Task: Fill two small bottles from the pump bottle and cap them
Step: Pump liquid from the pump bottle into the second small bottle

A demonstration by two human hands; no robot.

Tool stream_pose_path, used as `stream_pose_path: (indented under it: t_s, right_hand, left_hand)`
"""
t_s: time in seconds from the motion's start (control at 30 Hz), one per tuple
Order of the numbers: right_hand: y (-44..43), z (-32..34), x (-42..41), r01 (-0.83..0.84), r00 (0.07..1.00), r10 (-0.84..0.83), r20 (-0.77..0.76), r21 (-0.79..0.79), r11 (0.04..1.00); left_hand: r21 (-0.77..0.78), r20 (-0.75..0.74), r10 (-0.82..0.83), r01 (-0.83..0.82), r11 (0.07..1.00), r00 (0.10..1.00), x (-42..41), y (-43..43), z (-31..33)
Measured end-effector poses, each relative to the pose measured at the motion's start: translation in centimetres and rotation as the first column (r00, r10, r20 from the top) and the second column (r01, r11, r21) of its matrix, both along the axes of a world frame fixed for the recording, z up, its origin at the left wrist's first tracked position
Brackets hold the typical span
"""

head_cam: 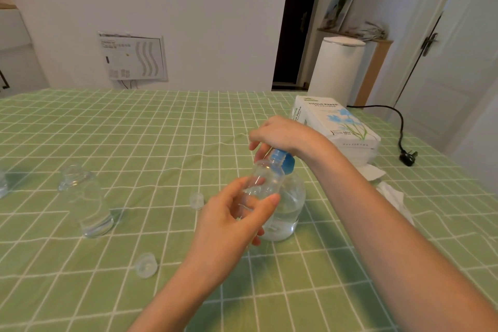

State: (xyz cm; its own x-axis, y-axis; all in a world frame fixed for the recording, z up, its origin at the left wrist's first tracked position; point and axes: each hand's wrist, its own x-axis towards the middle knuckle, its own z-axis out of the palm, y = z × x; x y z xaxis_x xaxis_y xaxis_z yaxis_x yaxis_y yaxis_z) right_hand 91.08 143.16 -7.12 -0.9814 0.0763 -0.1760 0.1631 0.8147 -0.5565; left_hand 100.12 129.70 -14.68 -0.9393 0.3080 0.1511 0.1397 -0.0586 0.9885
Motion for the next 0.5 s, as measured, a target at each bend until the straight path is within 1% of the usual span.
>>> stream_pose_path:
  t_s: [0.2,0.5]
  right_hand:
    - [0.2,1.0,-0.2,-0.021,0.998,0.02,-0.057,-0.016,1.0]
    - [0.0,0.6,0.0,0.003,1.0,-0.003,-0.027,-0.019,1.0]
  left_hand:
    - [0.015,-0.026,0.002,-0.002,1.0,1.0,0.2,0.0,0.5]
    - [0.009,-0.028,-0.004,0.005,1.0,1.0,0.0,0.0,0.3]
